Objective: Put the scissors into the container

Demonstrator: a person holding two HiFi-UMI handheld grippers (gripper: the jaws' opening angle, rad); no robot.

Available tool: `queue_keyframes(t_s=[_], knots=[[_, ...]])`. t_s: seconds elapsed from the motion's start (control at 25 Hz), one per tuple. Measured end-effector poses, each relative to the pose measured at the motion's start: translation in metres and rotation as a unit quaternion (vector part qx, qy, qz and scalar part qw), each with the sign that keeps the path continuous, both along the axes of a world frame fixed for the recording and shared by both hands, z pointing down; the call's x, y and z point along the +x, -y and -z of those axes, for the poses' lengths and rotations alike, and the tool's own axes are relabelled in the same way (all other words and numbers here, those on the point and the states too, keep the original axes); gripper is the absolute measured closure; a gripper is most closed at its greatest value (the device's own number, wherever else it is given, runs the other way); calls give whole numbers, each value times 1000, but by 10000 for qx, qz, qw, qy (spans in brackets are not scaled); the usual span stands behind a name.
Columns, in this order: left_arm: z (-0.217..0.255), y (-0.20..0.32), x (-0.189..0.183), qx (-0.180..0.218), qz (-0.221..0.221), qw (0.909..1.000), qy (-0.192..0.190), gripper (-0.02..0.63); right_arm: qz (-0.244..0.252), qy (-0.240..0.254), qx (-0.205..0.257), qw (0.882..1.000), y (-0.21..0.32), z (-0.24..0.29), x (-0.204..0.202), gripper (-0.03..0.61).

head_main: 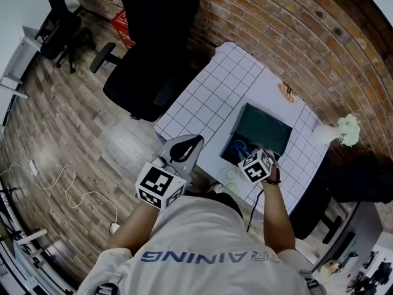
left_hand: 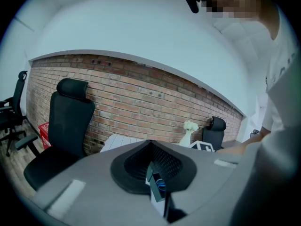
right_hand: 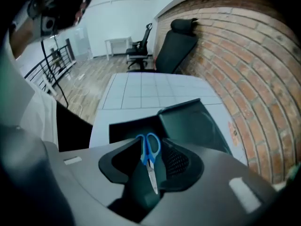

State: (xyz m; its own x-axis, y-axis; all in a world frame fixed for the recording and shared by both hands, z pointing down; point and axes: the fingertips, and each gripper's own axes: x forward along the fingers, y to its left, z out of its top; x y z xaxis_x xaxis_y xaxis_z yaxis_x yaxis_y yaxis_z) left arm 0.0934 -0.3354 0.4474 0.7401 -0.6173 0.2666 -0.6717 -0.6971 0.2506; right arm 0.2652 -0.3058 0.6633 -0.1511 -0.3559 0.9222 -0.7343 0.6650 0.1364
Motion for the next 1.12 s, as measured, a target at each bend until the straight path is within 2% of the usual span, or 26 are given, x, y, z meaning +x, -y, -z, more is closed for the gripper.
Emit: queue_keyframes(t_s=[0.08,0.16,0.24,0.32,0.44,0.68,0.88,0.96,1.12], knots=[[4,1,7,54,-118,9999,-30,612,-535,486,531,9960,4,37,9,448],[10,4,17,117,-278,9995,-48,612,-1040,891,1188,9834,8,79,24,481],[17,9,27,199,-451,9988,-73,612,-1458,1071,1952,9639,9,123,43,516],[24,15,38,317,-647,9973,-114,612,-1835,1197,2643,9392,4,165,59,546],[38,20,59,525,-1023,9932,-183,612,-2312,1323,3350,9038,-13,212,78,565],[59,13,91,812,-1473,9851,-357,612,-2873,1350,4030,8584,-55,250,109,565],[68,3,115,902,-1904,9768,-386,612,-3479,1684,4520,8039,-90,276,127,565],[72,-1,124,930,-2084,9727,-412,612,-3600,1689,4549,7968,-99,277,128,565],[77,-9,138,961,-2329,9667,-455,612,-3712,1643,4481,7965,-107,274,130,565]])
